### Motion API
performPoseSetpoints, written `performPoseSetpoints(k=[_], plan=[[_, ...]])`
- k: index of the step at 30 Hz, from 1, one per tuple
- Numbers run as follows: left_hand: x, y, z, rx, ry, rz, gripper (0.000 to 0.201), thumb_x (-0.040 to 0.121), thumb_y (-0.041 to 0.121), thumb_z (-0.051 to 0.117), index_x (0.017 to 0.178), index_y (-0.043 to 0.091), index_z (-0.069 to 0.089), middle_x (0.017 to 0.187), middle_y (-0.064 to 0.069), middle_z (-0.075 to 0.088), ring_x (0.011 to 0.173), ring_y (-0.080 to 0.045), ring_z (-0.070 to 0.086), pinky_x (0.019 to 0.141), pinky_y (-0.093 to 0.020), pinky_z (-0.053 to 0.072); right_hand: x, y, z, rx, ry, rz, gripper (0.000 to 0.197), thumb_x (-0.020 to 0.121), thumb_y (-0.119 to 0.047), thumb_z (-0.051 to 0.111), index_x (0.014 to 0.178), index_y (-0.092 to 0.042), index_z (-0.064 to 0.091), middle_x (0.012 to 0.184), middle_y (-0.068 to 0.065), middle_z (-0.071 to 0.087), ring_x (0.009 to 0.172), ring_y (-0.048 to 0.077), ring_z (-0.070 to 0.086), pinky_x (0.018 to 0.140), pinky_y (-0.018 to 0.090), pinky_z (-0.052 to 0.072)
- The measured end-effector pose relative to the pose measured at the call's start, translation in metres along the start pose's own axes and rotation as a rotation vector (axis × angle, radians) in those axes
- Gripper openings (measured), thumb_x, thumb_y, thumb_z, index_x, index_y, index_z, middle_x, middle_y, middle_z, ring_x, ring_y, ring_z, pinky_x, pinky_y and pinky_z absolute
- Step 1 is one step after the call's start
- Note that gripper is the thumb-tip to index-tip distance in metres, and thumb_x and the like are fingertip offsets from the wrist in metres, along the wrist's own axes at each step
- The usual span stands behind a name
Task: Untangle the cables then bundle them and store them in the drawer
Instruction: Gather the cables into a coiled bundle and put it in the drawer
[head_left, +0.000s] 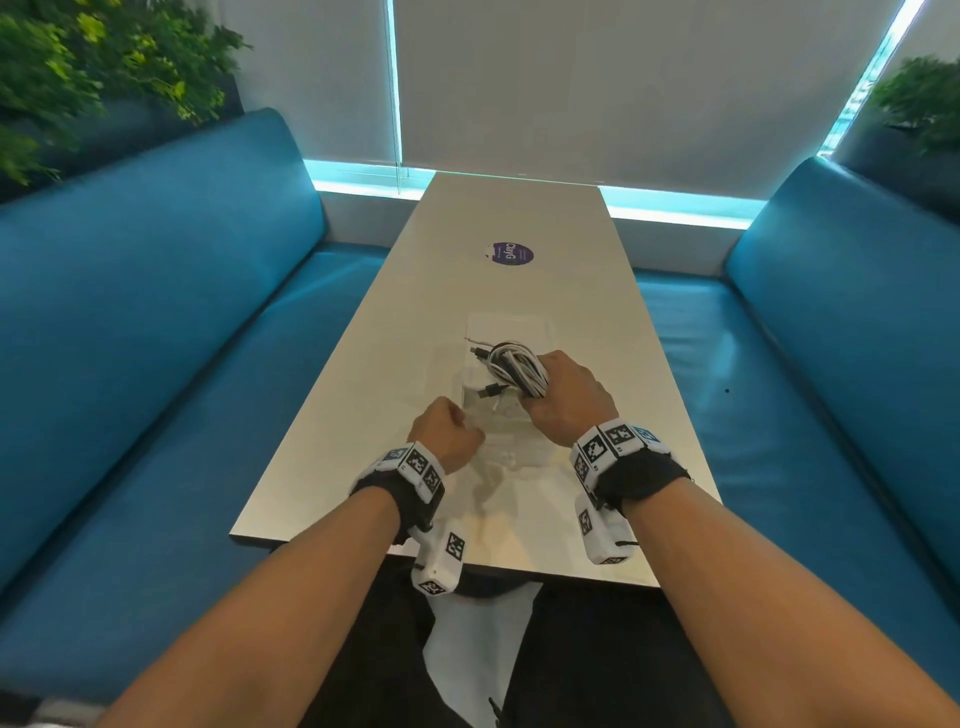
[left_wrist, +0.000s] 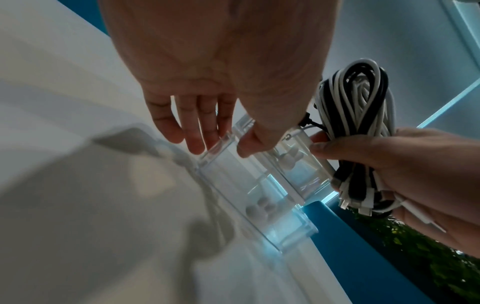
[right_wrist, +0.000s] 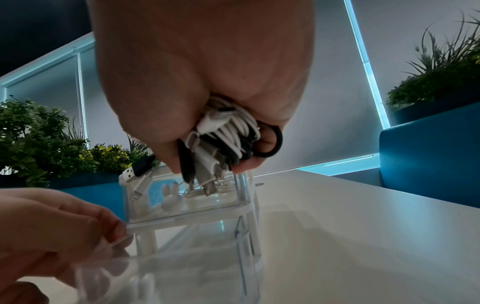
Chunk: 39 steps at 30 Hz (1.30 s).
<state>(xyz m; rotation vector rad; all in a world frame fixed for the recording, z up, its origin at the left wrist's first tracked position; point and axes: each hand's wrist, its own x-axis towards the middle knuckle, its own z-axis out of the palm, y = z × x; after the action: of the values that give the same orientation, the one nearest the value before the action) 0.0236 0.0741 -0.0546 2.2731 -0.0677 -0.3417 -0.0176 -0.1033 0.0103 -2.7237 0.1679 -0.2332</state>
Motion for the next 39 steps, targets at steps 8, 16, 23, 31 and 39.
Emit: performPoseSetpoints(k=[8,16,23,31,39], plan=[[-0.008,0.021,-0.035,0.278,-0.446,-0.014,0.012,0.083,0.020,0.073,0.084,0.011,0.065,0.084,-0.007,0.078,0.086,-0.022,0.076,0.075,-0.033,0.056,-0.001,-0.002,-0.001,0.002,-0.003,0.005,0.023,0.085,-0.037,0.062,0.106,-0.029,0.060,0.113,-0.004,0.058,0.094,0.026,0.061,0.075,0.040,0.053],[-0.019,0.021,-0.045,0.344,-0.633,-0.031,0.017,0.081,0.018,0.079,0.089,0.015,0.064,0.076,0.005,0.077,0.083,-0.013,0.076,0.083,-0.032,0.055,-0.003,-0.003,-0.003,0.004,-0.013,0.010,0.024,0.085,-0.037,0.061,0.107,-0.028,0.059,0.114,-0.004,0.057,0.096,0.025,0.060,0.078,0.042,0.053],[-0.012,0.013,-0.047,0.306,-0.597,-0.001,0.033,0.080,0.035,0.081,0.098,0.015,0.064,0.090,0.002,0.078,0.087,-0.017,0.075,0.086,-0.035,0.057,-0.003,-0.005,-0.004,-0.005,-0.022,0.021,0.024,0.084,-0.038,0.060,0.107,-0.029,0.059,0.113,-0.004,0.057,0.095,0.025,0.060,0.079,0.042,0.053],[-0.004,0.010,-0.036,0.393,-0.002,0.544,0.110,0.077,0.019,0.079,0.156,0.032,0.003,0.162,0.019,-0.011,0.145,-0.023,0.030,0.107,-0.044,0.046,-0.005,-0.004,-0.005,-0.011,-0.013,-0.003,0.025,0.085,-0.036,0.061,0.109,-0.026,0.060,0.115,-0.004,0.058,0.096,0.025,0.060,0.077,0.042,0.053],[0.008,0.012,-0.045,0.571,-0.127,0.563,0.092,0.083,0.029,0.077,0.155,0.026,0.020,0.161,0.025,-0.006,0.110,-0.031,0.063,0.086,-0.044,0.055,-0.013,-0.001,-0.008,-0.050,0.004,-0.082,0.020,0.085,-0.040,0.060,0.104,-0.030,0.059,0.108,-0.009,0.055,0.086,0.020,0.059,0.070,0.037,0.051]])
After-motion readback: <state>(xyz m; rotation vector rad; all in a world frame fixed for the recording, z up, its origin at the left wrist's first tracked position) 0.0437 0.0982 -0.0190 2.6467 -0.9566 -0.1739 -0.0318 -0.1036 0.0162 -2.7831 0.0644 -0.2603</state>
